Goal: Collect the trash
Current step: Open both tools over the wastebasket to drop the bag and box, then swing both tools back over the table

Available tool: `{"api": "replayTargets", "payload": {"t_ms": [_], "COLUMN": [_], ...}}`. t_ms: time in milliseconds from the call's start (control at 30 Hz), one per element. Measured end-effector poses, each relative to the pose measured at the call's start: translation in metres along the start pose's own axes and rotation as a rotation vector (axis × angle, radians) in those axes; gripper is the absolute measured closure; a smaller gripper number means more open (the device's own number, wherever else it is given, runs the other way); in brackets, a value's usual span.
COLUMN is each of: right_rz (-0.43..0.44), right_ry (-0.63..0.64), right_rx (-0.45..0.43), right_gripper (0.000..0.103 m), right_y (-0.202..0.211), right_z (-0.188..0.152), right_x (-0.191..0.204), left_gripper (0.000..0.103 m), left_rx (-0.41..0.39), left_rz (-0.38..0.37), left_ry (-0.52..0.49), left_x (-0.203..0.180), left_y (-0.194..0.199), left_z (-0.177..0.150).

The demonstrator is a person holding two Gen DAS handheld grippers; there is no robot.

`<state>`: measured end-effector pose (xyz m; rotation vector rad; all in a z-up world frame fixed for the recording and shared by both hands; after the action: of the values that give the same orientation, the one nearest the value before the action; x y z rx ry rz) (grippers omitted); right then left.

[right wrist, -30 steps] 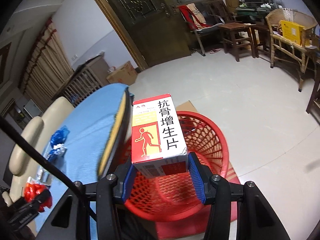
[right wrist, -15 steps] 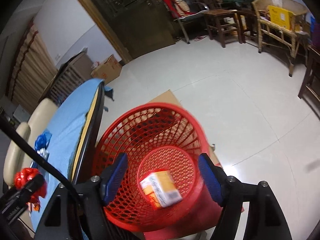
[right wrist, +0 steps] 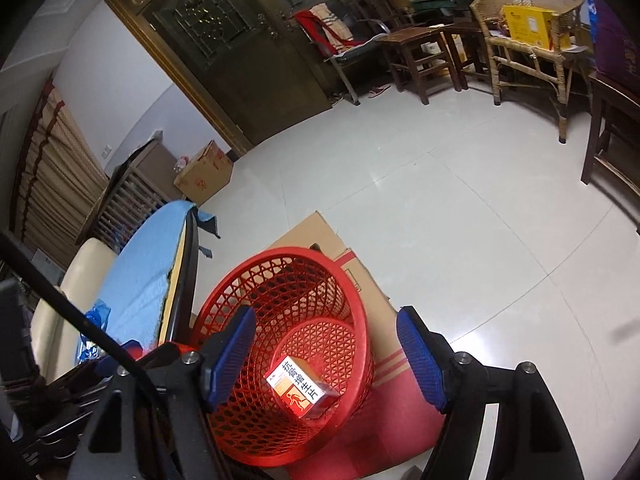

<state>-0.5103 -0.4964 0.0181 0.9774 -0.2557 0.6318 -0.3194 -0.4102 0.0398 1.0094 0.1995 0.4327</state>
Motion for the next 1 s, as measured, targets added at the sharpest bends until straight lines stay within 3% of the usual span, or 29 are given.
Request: {"api": "replayTargets", "payload": {"t_ms": [233,433,733,1000], "right_rz": [0.012,0.035,0.085,0.144], "right_ry": [0.005,0.053,0.167,0.328], "right_rx": [-0.003,-0.002,0.058,0.124], "right_gripper": [0.027,0.027,0.027,0.027], "right_y": [0.003,0.005,-0.009,-0.017], "right_z": [0.002,-0.002,-0.033,-0.079], "right_x": [0.008,0.031,0.09,0.161], "left_gripper": [0.021,0.021,0.021,0.021], "left_rx": [-0.019,-0.059,-0.091,-0.109], "left_rz": [-0.038,-0.006,0.147,0.326], "left_ry": [0.05,0.156,0.382,0.689], "left_x": [0.019,0.064,0.169,0.284], "left_y": [0.014,0.039,0.081,0.108], "left_z": [-0.001,-0.024,-0.1,-0.178]}}
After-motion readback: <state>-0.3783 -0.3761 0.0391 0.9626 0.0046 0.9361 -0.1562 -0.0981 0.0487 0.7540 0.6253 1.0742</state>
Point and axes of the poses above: each gripper's, at about its wrist camera, not at the fingertips, and y roughly against the way its jaws point, x to its left, z to its top, the point moved 1 cm from there along -y, roughly the way its jaws point, and after that the axes turned 1 degree about x, right-handed, at the moved point
